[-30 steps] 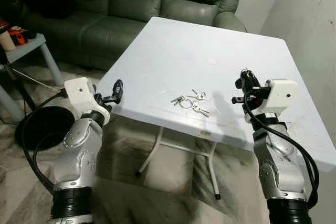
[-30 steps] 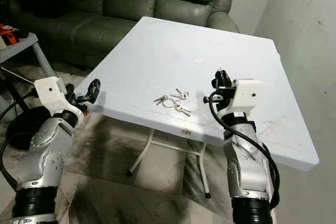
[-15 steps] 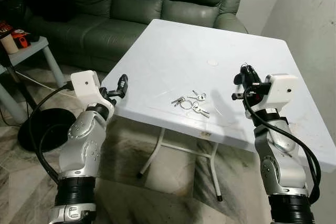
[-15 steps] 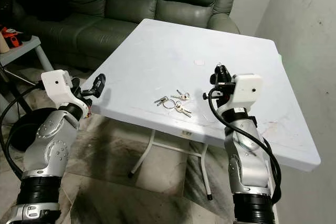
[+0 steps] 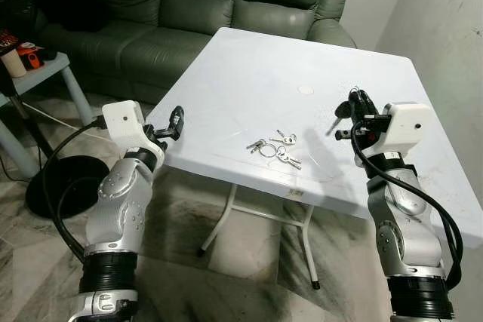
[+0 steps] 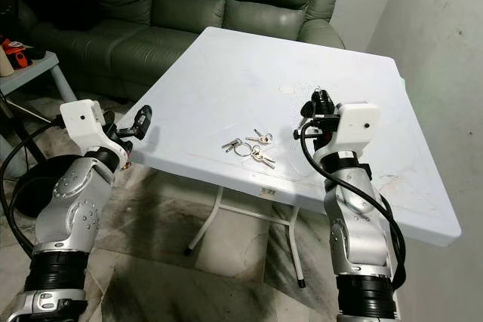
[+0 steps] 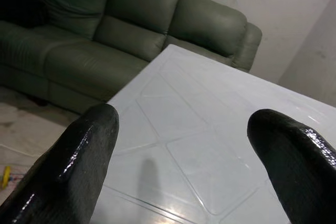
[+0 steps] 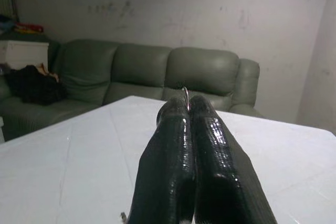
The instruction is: Hang keys on a hook
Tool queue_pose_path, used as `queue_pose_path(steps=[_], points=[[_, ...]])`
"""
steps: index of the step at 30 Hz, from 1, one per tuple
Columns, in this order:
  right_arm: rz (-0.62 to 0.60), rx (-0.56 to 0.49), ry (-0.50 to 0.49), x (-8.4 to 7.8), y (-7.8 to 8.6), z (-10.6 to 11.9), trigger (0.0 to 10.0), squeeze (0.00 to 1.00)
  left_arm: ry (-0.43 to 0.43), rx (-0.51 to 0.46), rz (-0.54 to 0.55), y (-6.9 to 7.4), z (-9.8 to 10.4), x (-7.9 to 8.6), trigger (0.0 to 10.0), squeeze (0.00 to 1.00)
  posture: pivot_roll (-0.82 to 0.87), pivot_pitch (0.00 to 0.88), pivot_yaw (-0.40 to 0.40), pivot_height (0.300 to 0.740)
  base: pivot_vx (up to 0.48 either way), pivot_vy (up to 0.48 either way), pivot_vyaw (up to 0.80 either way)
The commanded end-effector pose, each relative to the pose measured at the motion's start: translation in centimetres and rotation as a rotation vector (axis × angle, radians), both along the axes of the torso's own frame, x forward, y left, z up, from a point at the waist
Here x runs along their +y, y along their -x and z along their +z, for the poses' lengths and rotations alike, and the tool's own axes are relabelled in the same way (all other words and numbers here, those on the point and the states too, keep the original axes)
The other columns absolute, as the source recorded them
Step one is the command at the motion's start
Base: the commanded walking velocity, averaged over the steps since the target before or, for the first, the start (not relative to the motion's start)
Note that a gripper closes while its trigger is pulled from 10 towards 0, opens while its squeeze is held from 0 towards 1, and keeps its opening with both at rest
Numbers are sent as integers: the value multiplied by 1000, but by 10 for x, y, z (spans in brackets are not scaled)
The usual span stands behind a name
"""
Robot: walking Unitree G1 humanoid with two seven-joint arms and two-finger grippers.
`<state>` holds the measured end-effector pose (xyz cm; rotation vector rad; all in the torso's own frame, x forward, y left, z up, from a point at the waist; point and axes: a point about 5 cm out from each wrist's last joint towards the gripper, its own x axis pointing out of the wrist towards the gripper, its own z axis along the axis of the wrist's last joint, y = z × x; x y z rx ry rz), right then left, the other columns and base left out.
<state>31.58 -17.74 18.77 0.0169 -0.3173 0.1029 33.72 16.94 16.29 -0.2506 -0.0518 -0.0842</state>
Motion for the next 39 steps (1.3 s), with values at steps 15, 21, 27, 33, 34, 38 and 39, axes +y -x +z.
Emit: queue_pose_path(steps=[15,21,27,33,34,38,39], points=[[1,61,11,3,-5,1,10000,0,-37,-7,-6,2,1,0,10000,0,-41,0,-68,724,0,0,-416],[1,68,11,4,-6,1,10000,0,-34,-9,-1,3,2,2,10000,0,-37,0,-72,724,0,0,-719],[6,76,13,6,-6,1,10000,0,-22,7,-7,3,0,1,10000,0,-38,0,-72,724,0,0,-717],[10,76,12,8,-6,2,10000,0,-2,15,-16,1,0,0,10000,0,-40,0,-71,724,0,312,-712],[10,77,12,9,-6,2,10000,0,-2,16,-14,1,0,0,10000,0,-41,0,-71,724,0,469,-712],[9,76,12,9,-6,2,10000,0,4,13,-7,0,0,0,10000,0,-43,0,-70,724,0,117,-712],[10,77,10,9,-6,2,10000,0,19,21,-3,0,0,0,10000,0,-43,0,-69,724,0,0,-706]])
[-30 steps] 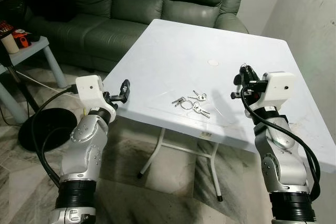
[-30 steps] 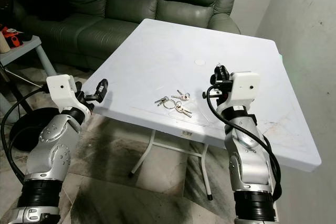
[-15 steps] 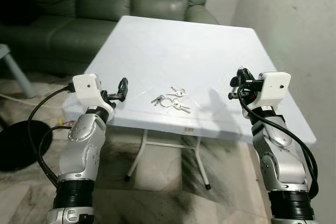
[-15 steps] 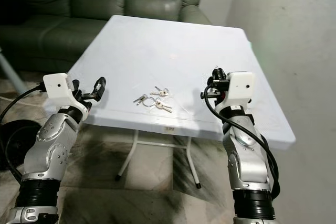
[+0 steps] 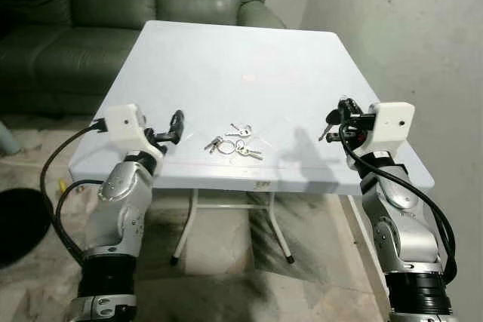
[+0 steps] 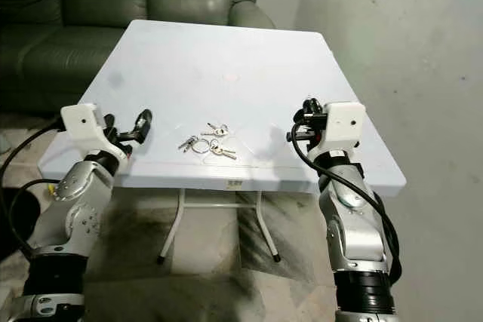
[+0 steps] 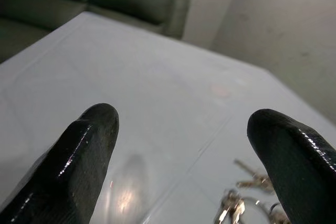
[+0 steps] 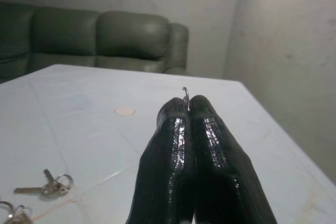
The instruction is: Hang keys on a hook
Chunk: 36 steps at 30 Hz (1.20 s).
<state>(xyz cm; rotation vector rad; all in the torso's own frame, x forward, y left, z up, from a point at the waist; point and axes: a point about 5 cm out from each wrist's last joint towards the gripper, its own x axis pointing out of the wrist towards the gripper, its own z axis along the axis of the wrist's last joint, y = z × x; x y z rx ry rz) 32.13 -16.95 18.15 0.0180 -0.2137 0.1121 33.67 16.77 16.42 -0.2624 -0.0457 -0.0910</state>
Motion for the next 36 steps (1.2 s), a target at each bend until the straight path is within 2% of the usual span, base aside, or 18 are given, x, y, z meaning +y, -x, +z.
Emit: queue_pose_path(steps=[1,12,36], points=[[0,-26,5,1,0,9,10000,0,5,17,9,-1,-1,2,10000,0,-44,0,-67,724,0,0,-706],[5,-27,-2,5,1,8,10000,0,4,59,34,-5,-3,3,10000,0,-45,0,-62,724,0,0,-702],[21,-20,8,7,2,6,10000,0,-63,44,46,-7,-3,2,10000,0,-40,0,-69,724,0,0,-694]])
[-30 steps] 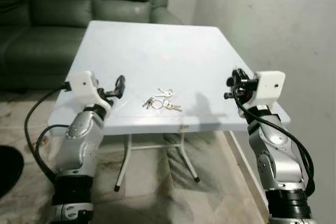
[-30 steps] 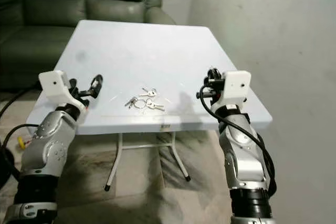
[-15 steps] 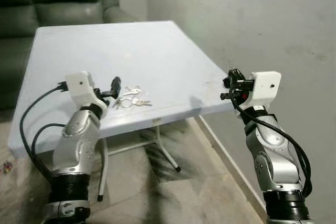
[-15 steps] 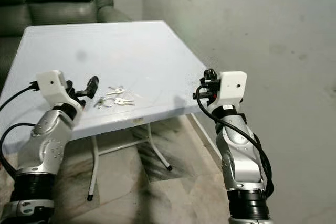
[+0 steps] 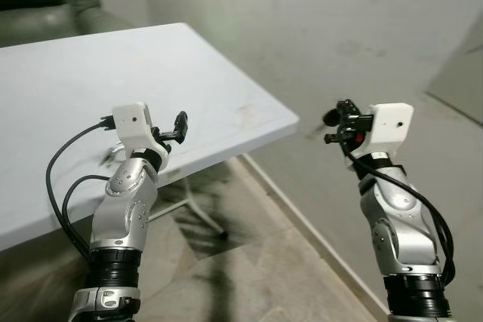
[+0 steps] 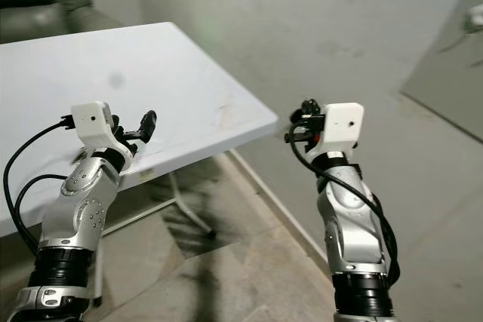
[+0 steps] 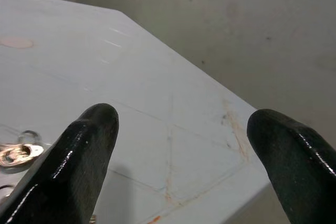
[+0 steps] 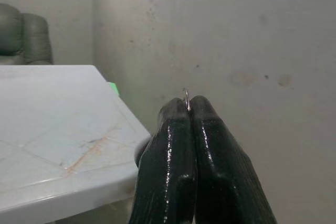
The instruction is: Hang keys on a hook
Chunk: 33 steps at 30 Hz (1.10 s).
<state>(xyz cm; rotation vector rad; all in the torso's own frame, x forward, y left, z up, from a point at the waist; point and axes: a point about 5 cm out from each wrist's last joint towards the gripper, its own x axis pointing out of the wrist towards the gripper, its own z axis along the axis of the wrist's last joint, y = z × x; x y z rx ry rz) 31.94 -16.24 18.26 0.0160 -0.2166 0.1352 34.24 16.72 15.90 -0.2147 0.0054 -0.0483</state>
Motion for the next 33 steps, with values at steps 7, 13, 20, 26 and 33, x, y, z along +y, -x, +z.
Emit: queue_pose_path(steps=[7,13,20,26,33], points=[[-1,-16,6,-1,0,5,10000,0,-27,-13,20,0,1,4,10000,0,-39,0,-73,724,0,0,-694],[0,-13,8,-1,1,5,10000,0,-31,-13,23,1,1,4,10000,0,-38,0,-75,724,0,0,-694],[5,-12,8,0,1,5,10000,0,-31,-15,28,1,0,4,10000,0,-36,0,-78,724,0,0,-691],[10,-10,8,1,1,5,10000,0,-33,-20,28,1,0,4,10000,0,-36,0,-79,724,0,0,-690],[15,-11,13,1,0,6,10000,0,-23,-22,28,1,0,0,10000,0,-37,0,-85,724,0,0,-688]])
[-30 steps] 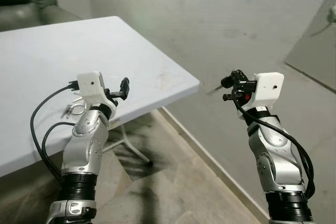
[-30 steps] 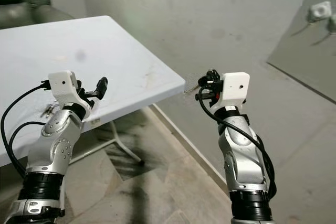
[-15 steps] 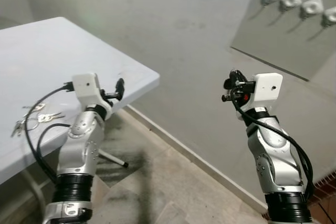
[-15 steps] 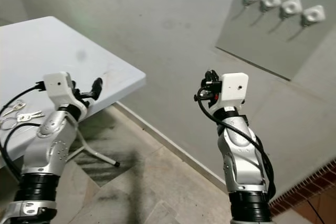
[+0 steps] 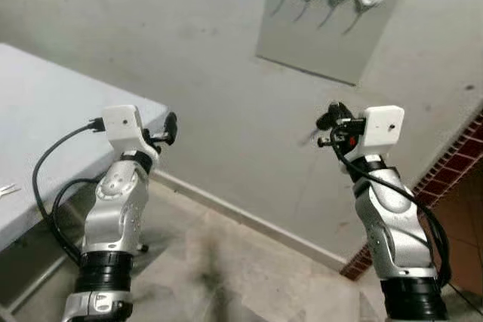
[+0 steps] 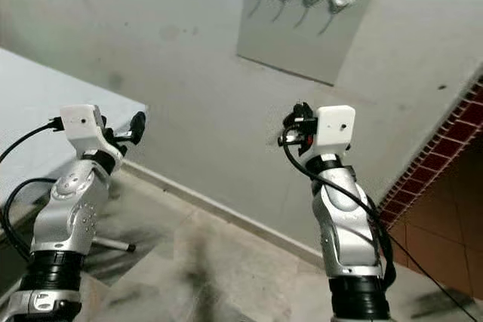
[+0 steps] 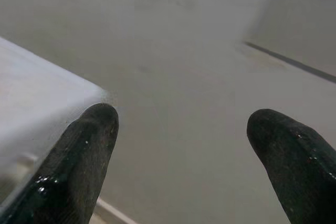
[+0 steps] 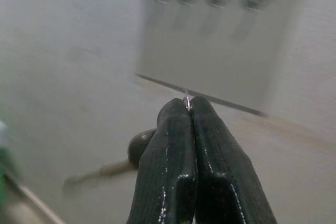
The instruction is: Hang keys on a hook
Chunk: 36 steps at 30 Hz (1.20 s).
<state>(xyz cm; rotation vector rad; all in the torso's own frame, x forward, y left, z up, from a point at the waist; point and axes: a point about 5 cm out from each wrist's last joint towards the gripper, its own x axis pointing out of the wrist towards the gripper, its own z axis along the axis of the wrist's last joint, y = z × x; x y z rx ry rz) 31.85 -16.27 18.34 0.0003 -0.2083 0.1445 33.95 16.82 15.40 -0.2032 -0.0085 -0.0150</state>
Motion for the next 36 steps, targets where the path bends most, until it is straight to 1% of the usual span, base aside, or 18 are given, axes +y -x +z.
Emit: queue_pose_path(steps=[1,2,4,6,8,11,14,16,21,23,24,25,28,32,33,36], points=[[8,-17,-4,2,-1,6,10000,0,-7,-11,-6,-2,4,-1,10000,0,-40,0,-88,724,0,0,-688],[9,-18,-3,1,-1,6,10000,0,-1,-11,-5,-2,4,-2,10000,0,-40,0,-88,724,0,0,-688],[10,-20,-4,1,-1,6,10000,0,42,-6,-10,-2,3,-3,10000,0,-42,0,-89,724,0,0,-688],[8,-20,-6,0,0,7,10000,0,59,-6,-14,-1,3,-2,10000,0,-42,0,-89,724,0,0,-600],[10,-32,-4,0,1,7,10000,0,65,-4,-20,-1,3,-3,10000,0,-42,0,-91,724,0,0,0],[16,-32,5,1,2,7,10000,0,98,6,-20,-1,2,-2,10000,0,-44,0,-91,724,0,446,0],[30,-29,7,3,3,6,10000,0,84,-5,-18,-2,4,-2,10000,0,-45,0,-90,724,0,479,0],[36,-21,-6,3,4,5,10000,0,117,13,-12,-3,2,-1,10000,0,-45,0,-90,724,0,356,0],[36,-19,-3,3,5,4,10000,0,104,14,-13,-4,3,0,10000,0,-53,0,-84,724,0,360,0],[35,-19,-3,3,5,4,10000,0,111,25,5,-5,2,1,10000,0,-53,0,-84,724,0,0,0],[35,-18,-4,3,5,4,10000,0,79,32,25,-5,1,2,10000,0,-53,0,-84,724,0,0,0],[34,-19,-4,3,5,4,10000,0,67,34,29,-6,2,3,10000,0,-53,0,-81,724,0,0,0],[32,-19,-6,3,5,5,10000,0,56,36,26,-6,2,1,10000,0,-53,0,-81,724,0,0,0],[30,-20,-7,3,6,4,10000,0,67,31,1,-5,2,0,10000,0,-53,0,-77,724,0,0,0],[30,-19,-7,3,6,4,10000,0,84,36,-11,-4,1,-1,10000,0,-53,0,-77,724,0,0,0],[31,-19,-8,4,7,4,10000,0,98,41,-7,-3,1,0,10000,0,-55,0,-76,724,0,0,0]])
